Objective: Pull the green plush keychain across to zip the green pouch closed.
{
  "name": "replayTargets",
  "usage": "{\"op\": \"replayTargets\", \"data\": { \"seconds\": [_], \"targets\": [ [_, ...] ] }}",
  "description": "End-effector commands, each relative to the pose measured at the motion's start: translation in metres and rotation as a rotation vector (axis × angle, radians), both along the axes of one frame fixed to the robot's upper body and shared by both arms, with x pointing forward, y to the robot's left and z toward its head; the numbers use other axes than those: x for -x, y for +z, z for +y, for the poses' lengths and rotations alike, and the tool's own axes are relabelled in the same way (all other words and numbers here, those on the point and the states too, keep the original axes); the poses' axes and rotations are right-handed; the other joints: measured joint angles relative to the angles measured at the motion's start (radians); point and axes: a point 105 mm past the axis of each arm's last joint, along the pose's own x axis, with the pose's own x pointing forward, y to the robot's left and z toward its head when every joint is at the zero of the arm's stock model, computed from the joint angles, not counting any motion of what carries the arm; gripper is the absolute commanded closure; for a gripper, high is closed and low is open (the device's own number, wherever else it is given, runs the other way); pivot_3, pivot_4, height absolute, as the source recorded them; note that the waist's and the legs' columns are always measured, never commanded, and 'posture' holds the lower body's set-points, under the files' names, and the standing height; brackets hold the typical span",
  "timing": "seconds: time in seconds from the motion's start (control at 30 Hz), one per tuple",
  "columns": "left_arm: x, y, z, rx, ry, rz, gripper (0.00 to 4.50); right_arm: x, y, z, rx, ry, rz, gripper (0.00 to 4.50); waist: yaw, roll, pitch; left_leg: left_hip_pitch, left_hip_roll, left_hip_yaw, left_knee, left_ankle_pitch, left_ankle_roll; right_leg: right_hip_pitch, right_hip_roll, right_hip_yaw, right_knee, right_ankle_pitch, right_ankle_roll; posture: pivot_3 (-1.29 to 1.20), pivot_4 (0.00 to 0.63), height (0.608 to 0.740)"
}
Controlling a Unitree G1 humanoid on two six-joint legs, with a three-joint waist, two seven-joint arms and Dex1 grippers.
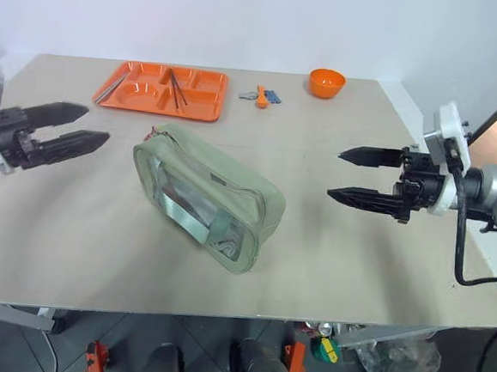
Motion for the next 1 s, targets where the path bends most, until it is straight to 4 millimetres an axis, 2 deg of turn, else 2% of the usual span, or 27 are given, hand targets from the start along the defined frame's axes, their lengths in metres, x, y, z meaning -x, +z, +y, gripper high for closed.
{"op": "replayTargets", "data": {
  "seconds": [0.03,0.13,0.3,0.5,0.7,0.8,1.0],
  "targets": [
    [0.012,0.006,-0.026,-0.084,-0.130,-0.021,0.02,0.005,0.000,0.016,0.056,0.100,-0.006,0.11,0.000,0.000,0.000,0.000,0.000,0.000,0.000,0.000,0.000,0.000,0.000,0.000,0.000,0.000,0.000,0.00,0.150,0.740],
    [0.016,0.005,-0.043,-0.126,-0.202,-0.033,0.02,0.008,-0.007,0.030,0.098,0.182,0.010,0.11,0.000,0.000,0.000,0.000,0.000,-0.001,0.000,0.000,0.000,0.000,0.001,-0.001,0.000,0.000,-0.001,0.00,0.150,0.740],
    [0.023,0.014,-0.056,-0.102,-0.263,-0.062,0.02,0.001,-0.021,0.041,0.129,0.207,0.011,0.11,0.001,0.000,0.000,-0.001,0.000,-0.002,0.000,0.000,0.000,0.000,0.001,-0.001,0.000,0.000,-0.001,0.00,0.150,0.740],
    [0.031,0.016,-0.064,-0.093,-0.312,-0.053,0.02,-0.005,-0.029,0.054,0.120,0.230,0.009,0.11,0.001,0.000,0.000,-0.001,0.000,-0.002,0.001,0.000,0.000,0.000,0.001,-0.001,0.001,0.000,-0.001,0.00,0.150,0.740],
    [0.033,0.011,-0.071,-0.098,-0.335,-0.042,0.02,-0.008,-0.034,0.058,0.102,0.231,0.016,0.11,0.001,0.000,0.000,-0.001,0.000,-0.003,0.001,0.000,0.000,0.000,0.001,-0.002,0.001,0.000,-0.001,0.00,0.150,0.740],
    [0.034,0.010,-0.072,-0.093,-0.347,-0.037,0.00,-0.007,-0.037,0.059,0.092,0.231,0.020,0.96,0.001,0.000,0.000,-0.001,0.000,-0.003,0.001,0.000,0.000,0.000,0.001,-0.002,0.001,0.000,-0.001,0.00,0.150,0.740],
    [0.041,0.009,-0.078,-0.079,-0.418,0.001,0.00,-0.003,-0.038,0.062,0.054,0.244,0.039,3.07,0.001,0.000,0.000,-0.001,0.000,-0.003,0.001,0.000,0.000,0.000,0.001,-0.002,0.001,0.000,-0.001,0.00,0.150,0.740]
  ]
}}
